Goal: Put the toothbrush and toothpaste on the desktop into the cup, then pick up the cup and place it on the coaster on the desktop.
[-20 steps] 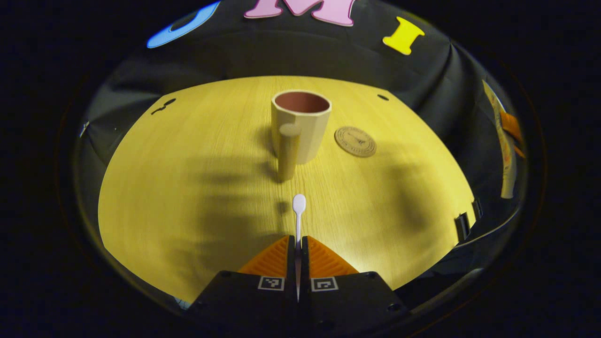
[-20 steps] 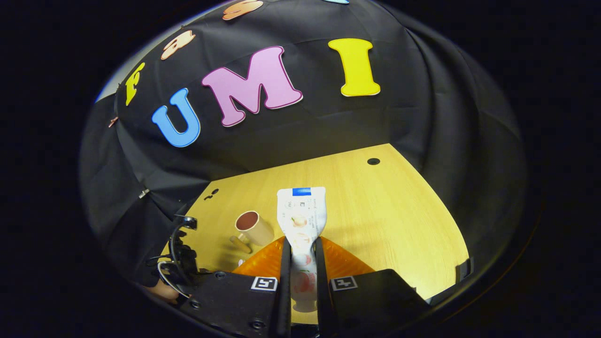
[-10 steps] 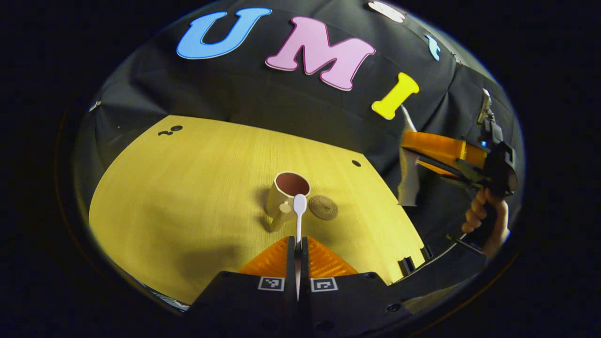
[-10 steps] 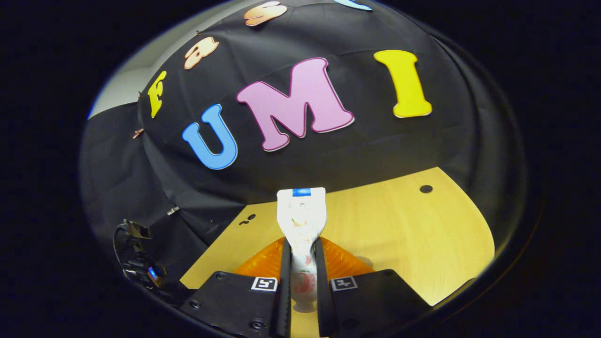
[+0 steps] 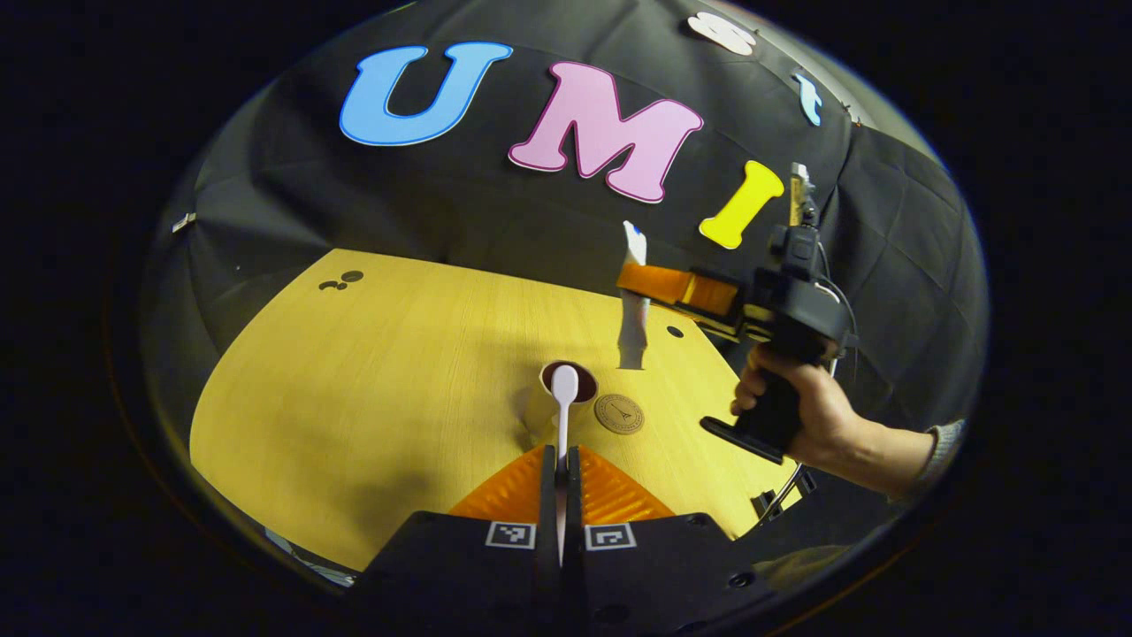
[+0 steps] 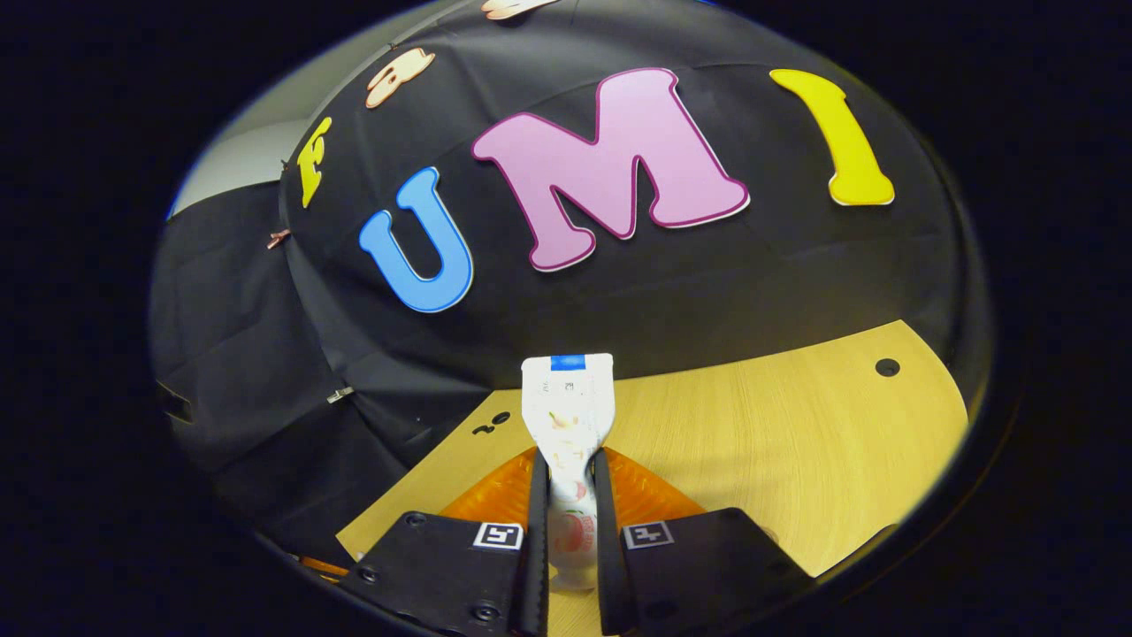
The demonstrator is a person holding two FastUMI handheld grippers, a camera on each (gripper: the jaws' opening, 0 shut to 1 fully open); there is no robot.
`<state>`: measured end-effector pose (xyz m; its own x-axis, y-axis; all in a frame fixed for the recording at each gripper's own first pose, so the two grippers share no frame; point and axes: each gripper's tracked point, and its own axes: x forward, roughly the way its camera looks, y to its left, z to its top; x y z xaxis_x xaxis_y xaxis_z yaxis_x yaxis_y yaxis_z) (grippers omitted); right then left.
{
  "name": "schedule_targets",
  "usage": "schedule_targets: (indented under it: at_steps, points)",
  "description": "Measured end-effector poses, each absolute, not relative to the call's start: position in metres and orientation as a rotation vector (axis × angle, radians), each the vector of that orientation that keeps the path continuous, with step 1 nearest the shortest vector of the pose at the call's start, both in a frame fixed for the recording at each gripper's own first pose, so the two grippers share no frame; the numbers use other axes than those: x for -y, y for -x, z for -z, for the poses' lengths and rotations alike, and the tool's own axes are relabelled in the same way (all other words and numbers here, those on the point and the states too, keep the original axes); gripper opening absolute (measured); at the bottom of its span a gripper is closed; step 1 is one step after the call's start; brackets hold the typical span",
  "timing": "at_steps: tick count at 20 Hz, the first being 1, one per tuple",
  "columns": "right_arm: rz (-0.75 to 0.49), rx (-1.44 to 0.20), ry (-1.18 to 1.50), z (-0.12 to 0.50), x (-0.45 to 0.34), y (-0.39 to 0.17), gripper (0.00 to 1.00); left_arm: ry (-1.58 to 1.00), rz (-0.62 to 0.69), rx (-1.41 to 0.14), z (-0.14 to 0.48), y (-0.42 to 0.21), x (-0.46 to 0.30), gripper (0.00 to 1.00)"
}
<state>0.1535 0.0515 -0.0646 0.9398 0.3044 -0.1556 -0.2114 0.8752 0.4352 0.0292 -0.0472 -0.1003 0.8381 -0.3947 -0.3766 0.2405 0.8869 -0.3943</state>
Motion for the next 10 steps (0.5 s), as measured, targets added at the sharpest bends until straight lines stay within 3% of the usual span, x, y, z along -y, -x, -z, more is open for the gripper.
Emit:
schedule_targets:
  at_steps: [10]
  points:
    - [-0.247, -0.298, -0.413, 0.132, -0.067, -0.186, 0.26, 0.328, 0.317, -0.499, 0.103, -0.035, 0.035, 0.06]
